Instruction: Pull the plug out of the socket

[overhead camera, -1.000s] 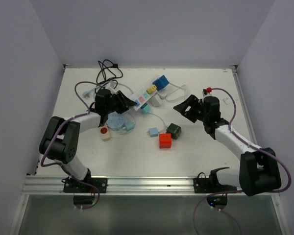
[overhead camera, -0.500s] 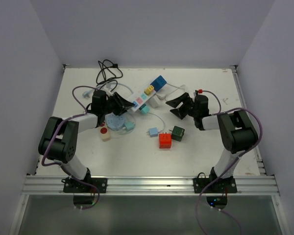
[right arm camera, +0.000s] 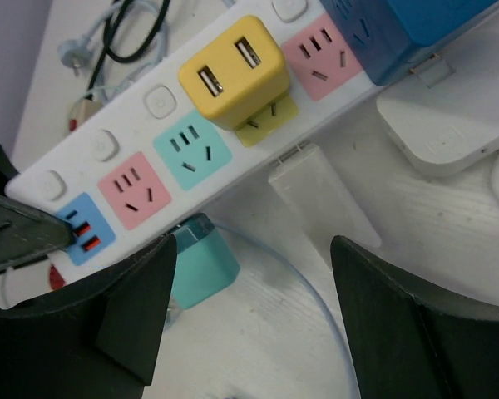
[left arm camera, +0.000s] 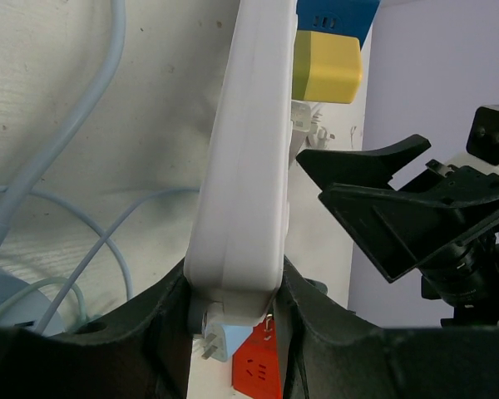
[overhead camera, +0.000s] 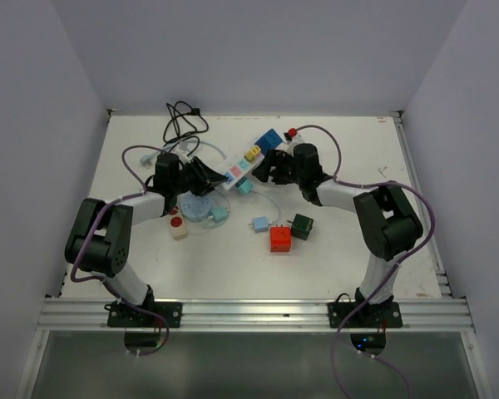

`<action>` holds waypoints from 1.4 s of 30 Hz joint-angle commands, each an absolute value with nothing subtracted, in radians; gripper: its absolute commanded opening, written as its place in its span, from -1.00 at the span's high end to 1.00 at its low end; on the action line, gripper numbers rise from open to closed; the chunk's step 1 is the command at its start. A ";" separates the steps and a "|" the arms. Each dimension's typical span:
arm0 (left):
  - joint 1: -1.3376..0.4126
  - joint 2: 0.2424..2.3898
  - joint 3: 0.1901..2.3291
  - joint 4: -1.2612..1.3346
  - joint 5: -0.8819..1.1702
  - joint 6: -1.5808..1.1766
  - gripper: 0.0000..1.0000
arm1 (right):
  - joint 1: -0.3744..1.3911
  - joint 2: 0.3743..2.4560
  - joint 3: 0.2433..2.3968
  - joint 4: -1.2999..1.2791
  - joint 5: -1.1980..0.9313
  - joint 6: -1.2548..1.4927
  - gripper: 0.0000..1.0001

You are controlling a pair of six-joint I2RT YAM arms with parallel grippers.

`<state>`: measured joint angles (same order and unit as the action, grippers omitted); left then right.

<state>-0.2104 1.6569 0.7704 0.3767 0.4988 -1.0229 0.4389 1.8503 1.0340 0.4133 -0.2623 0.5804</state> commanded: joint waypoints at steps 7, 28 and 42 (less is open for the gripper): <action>-0.196 1.620 0.801 0.321 0.509 -0.979 1.00 | 0.440 1.816 1.026 0.337 -0.115 0.272 -0.47; -0.196 1.637 0.799 0.339 0.534 -0.974 1.00 | 0.442 2.003 1.175 0.443 -0.259 0.229 -0.07; -0.184 1.692 0.853 0.403 0.546 -1.065 1.00 | 0.456 1.873 1.071 0.310 -0.249 0.089 1.00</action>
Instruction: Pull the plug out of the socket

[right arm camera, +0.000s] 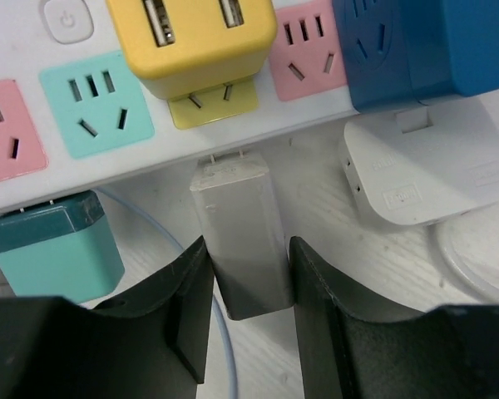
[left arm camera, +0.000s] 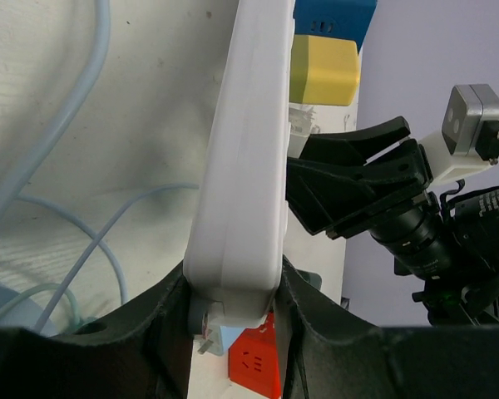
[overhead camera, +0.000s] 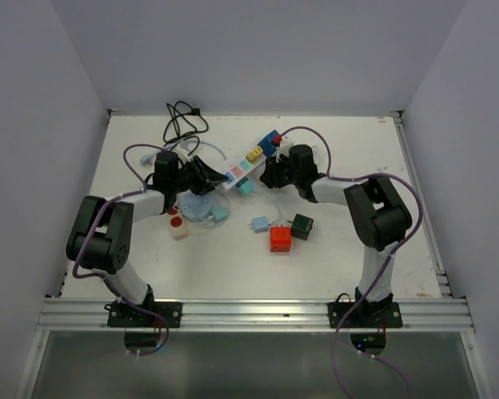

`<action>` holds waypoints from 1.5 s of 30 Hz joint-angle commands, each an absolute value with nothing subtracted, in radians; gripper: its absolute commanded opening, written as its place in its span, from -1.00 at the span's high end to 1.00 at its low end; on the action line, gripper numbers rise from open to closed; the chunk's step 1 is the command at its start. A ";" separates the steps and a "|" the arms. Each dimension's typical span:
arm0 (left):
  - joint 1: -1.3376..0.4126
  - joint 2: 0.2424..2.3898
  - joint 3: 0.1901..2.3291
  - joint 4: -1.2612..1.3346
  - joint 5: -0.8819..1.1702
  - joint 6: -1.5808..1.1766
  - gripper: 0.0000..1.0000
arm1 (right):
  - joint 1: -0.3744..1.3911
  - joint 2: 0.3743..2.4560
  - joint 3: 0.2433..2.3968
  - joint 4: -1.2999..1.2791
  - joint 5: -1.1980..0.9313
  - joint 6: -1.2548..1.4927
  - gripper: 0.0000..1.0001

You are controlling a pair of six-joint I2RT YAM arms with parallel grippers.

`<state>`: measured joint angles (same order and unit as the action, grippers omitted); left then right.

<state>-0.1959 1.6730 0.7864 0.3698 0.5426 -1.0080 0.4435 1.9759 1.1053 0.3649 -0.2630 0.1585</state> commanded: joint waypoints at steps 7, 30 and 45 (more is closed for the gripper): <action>-0.172 1.700 0.960 0.296 0.451 -1.014 1.00 | 0.469 1.799 1.112 0.080 -0.190 0.028 1.00; -0.199 1.663 0.931 0.275 0.287 -0.871 1.00 | 0.486 1.793 1.308 -0.389 -0.376 0.054 1.00; -0.276 1.652 0.897 0.290 0.261 -0.874 1.00 | 0.488 1.815 1.309 -0.382 -0.376 0.170 1.00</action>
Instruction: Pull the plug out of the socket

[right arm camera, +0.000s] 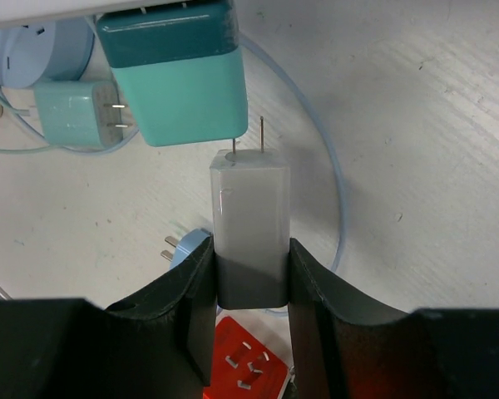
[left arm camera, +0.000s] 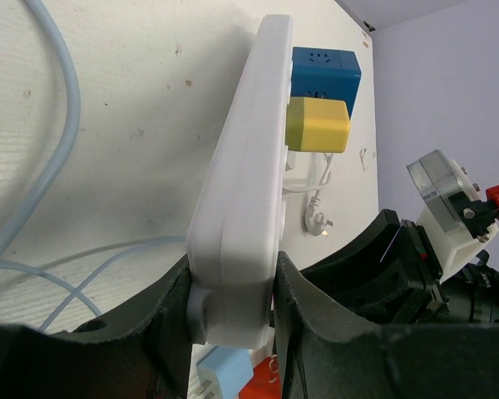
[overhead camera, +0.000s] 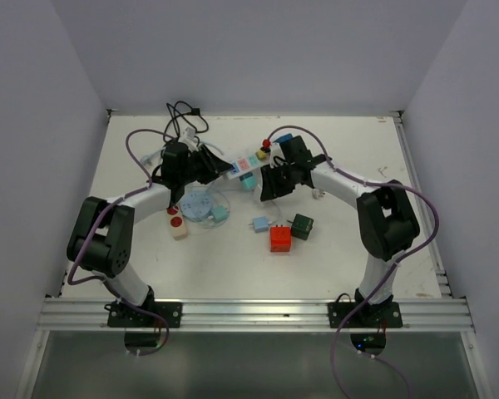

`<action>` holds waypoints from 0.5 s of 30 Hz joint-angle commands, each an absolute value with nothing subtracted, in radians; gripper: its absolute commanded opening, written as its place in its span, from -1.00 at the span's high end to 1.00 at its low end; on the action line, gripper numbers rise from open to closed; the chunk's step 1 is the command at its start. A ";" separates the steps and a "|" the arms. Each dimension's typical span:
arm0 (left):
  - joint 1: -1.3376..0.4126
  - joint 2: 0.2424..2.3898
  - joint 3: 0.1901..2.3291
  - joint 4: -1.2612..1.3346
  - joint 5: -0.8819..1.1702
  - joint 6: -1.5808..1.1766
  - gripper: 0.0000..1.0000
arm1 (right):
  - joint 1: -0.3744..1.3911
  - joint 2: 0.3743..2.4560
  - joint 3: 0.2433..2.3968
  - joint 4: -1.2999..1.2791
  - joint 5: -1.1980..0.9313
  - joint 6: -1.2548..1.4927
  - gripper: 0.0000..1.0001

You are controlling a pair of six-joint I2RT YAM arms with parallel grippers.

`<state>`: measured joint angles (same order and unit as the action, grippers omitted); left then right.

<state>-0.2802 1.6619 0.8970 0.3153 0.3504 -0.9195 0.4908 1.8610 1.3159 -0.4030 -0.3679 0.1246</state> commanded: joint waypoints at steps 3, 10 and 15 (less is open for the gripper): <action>-0.275 1.654 0.913 0.278 0.265 -0.879 1.00 | 0.486 1.802 1.253 -0.352 -0.373 0.212 0.90; -0.272 1.654 0.946 0.245 0.281 -0.879 1.00 | 0.471 1.727 1.091 -0.242 -0.397 0.311 -0.20; -0.267 1.644 0.948 0.236 0.281 -0.870 1.00 | 0.367 1.645 1.005 -0.116 -0.457 0.414 -0.38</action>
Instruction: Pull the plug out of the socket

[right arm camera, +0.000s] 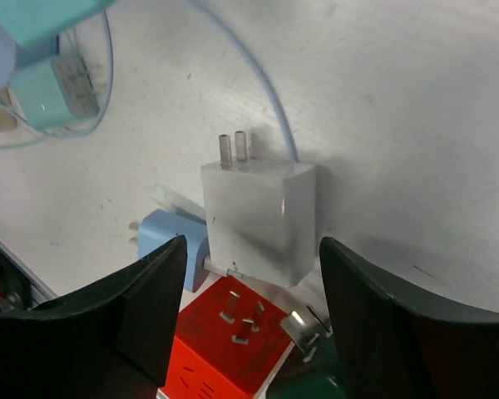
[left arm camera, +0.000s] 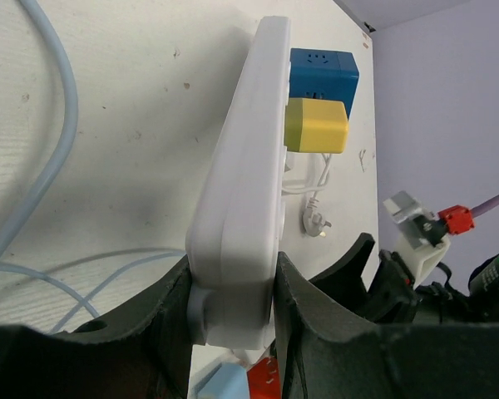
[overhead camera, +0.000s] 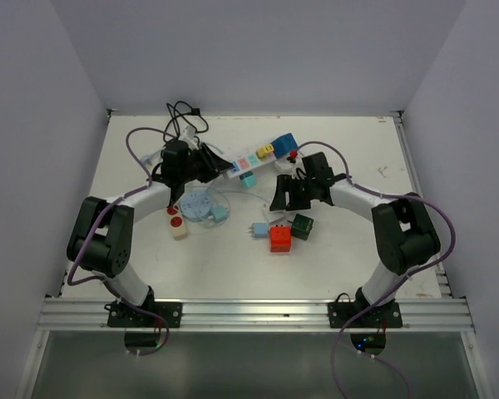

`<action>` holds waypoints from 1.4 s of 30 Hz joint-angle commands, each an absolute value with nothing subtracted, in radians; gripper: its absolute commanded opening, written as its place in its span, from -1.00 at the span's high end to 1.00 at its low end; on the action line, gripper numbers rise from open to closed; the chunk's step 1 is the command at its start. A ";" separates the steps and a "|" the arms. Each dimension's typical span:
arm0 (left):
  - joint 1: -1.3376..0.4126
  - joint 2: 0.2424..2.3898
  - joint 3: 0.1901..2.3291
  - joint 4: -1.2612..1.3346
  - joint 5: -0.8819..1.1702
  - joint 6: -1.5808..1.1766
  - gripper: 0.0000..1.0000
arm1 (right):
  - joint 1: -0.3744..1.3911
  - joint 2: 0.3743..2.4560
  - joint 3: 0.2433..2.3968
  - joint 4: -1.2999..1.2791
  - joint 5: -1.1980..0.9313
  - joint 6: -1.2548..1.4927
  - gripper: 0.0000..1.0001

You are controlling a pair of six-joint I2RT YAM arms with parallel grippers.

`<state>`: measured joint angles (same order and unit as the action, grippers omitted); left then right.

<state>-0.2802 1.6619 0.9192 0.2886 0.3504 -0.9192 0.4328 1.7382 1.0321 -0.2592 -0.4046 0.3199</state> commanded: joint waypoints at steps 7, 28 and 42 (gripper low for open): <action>-0.265 1.631 0.942 0.226 0.311 -0.876 1.00 | 0.209 1.627 0.839 0.210 -0.433 0.804 -0.26; -0.264 1.574 0.885 0.235 0.365 -0.902 1.00 | 0.169 2.009 0.824 0.854 -0.379 1.499 -0.11; -0.265 1.545 0.847 0.247 0.380 -0.902 1.00 | 0.207 2.042 0.910 0.671 -0.334 1.474 -0.11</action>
<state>-0.2752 1.5818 0.8627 0.2497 0.3714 -0.9203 0.1963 2.0392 0.8803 0.7807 -0.3801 1.4944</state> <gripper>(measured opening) 0.400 0.559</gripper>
